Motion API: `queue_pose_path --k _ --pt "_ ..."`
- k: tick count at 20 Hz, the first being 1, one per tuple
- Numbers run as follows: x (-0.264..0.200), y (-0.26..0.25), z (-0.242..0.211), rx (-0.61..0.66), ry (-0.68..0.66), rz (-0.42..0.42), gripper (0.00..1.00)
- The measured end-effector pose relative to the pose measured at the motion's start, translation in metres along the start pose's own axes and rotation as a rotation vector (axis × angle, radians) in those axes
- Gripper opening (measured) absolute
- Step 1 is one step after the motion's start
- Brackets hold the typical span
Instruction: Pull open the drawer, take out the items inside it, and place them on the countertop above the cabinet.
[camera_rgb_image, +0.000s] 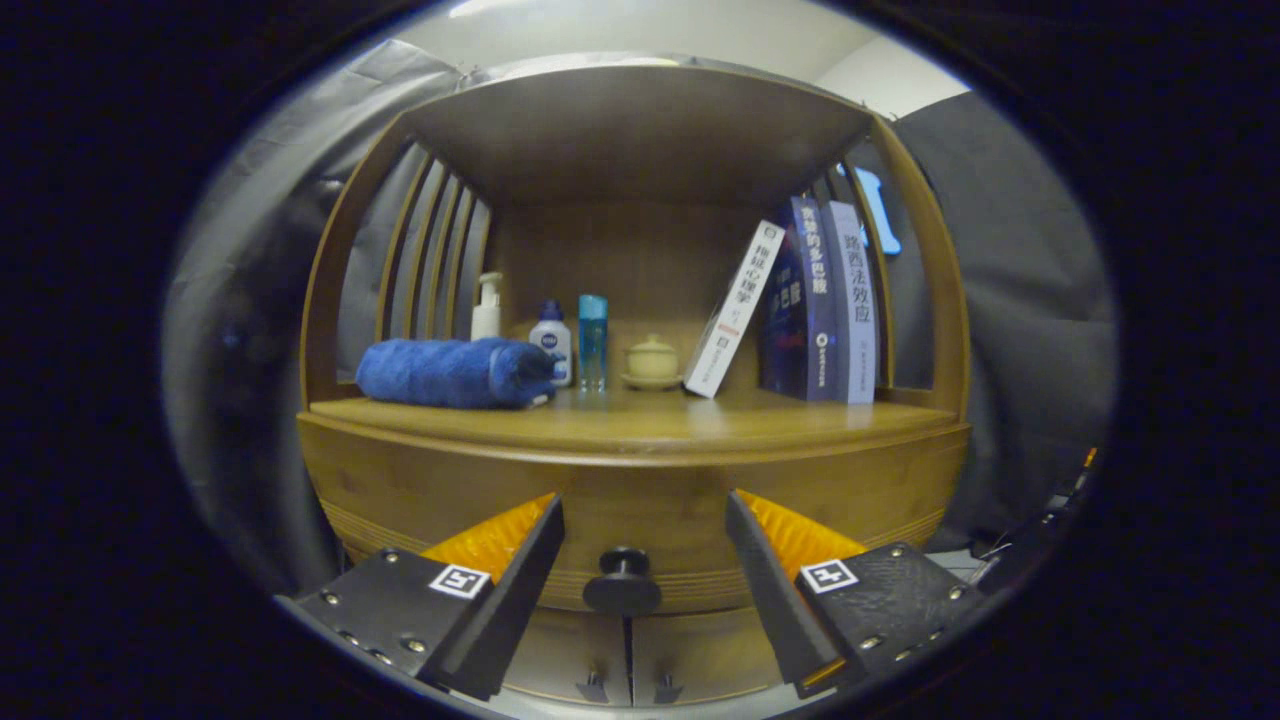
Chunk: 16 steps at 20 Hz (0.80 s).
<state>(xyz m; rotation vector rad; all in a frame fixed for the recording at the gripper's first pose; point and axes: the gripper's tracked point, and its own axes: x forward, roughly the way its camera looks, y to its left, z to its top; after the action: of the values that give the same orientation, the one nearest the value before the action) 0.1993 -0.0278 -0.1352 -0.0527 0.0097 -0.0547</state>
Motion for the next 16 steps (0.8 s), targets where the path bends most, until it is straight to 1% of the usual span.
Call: queue_pose_path --k 3,5,7,9,11,13,14,16 --pt "0.002 0.009 -0.017 -0.003 0.053 0.023 0.97" --pt "0.002 0.005 -0.025 -0.018 0.073 0.01 0.71" --pt "0.003 0.01 -0.025 -0.009 0.074 0.032 0.44" --pt "0.005 0.011 -0.029 -0.036 0.085 0.054 0.43" --pt "0.001 0.01 -0.031 -0.062 0.106 0.051 0.37" --pt "-0.006 0.008 -0.03 -0.045 0.105 0.033 0.37" --pt "-0.009 0.008 -0.03 -0.022 0.105 0.03 0.26" --pt "-0.021 0.008 -0.031 0.006 0.111 0.028 0.26"
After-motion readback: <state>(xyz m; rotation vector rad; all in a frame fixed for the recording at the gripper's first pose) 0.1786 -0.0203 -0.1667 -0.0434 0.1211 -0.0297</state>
